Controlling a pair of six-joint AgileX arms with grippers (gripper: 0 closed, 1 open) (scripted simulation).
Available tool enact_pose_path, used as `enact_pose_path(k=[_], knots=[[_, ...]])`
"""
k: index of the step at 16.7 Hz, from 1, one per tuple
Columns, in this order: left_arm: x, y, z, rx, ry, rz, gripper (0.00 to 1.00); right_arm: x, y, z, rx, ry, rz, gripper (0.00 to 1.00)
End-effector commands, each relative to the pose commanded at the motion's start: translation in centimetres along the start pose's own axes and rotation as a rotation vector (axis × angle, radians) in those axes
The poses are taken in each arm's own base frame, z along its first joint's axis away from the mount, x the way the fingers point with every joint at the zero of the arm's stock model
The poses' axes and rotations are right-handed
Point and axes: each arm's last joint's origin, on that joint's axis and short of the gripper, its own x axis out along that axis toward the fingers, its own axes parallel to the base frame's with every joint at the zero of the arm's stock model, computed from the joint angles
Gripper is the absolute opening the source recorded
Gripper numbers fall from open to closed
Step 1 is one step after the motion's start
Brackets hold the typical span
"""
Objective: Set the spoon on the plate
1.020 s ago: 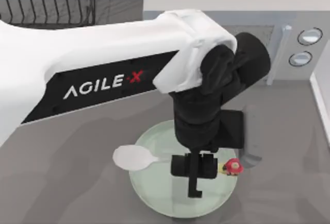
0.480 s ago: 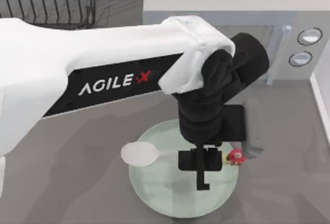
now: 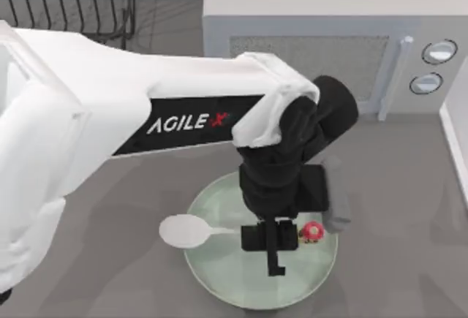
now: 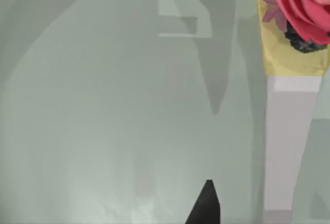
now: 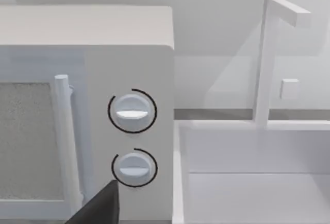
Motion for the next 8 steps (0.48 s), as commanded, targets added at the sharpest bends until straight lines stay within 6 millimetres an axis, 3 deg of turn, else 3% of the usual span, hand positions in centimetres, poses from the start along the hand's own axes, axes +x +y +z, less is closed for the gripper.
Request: enact_pose_path(k=[5, 8], knots=[[0.00, 0.00, 0.00, 0.000, 0.000, 0.000, 0.00, 0.00, 0.00, 0.00, 0.000, 0.000, 0.000, 1.00], [0.00, 0.00, 0.00, 0.000, 0.000, 0.000, 0.23, 0.00, 0.00, 0.00, 0.000, 0.000, 0.000, 1.00]])
